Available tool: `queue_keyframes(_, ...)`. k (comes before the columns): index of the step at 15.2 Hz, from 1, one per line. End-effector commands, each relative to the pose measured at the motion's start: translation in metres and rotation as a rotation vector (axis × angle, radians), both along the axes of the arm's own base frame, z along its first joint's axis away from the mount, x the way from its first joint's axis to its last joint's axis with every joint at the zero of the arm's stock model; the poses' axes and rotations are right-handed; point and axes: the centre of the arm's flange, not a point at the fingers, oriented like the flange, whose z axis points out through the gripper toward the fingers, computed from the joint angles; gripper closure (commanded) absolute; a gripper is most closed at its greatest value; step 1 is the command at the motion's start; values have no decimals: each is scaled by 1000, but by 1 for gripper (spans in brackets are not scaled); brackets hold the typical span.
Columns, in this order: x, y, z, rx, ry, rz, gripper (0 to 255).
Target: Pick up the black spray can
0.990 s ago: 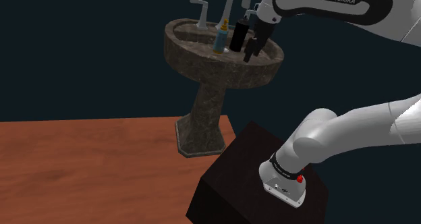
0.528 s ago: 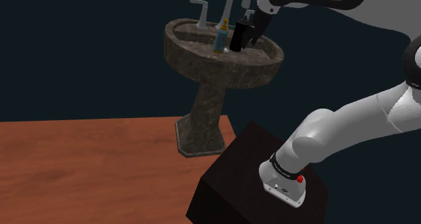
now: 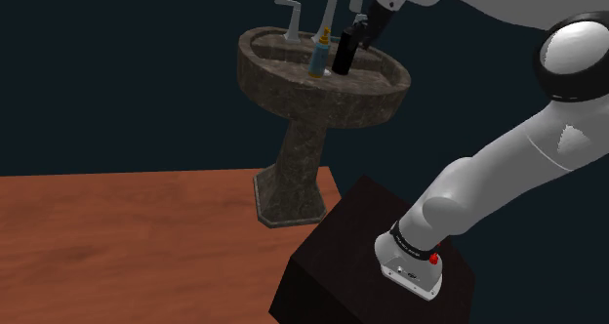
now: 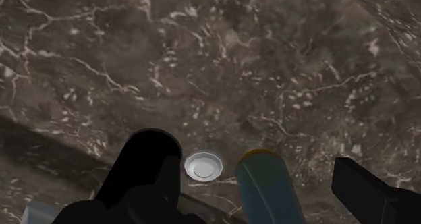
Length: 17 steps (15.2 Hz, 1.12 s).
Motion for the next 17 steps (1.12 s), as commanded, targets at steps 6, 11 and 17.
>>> queue_keyframes(6, 30, -78, 18, 10, -106, -55, 0)
queue_keyframes(11, 38, -104, 14, 13, -141, -74, 0)
queue_keyframes(17, 38, -104, -16, 13, -141, -74, 0)
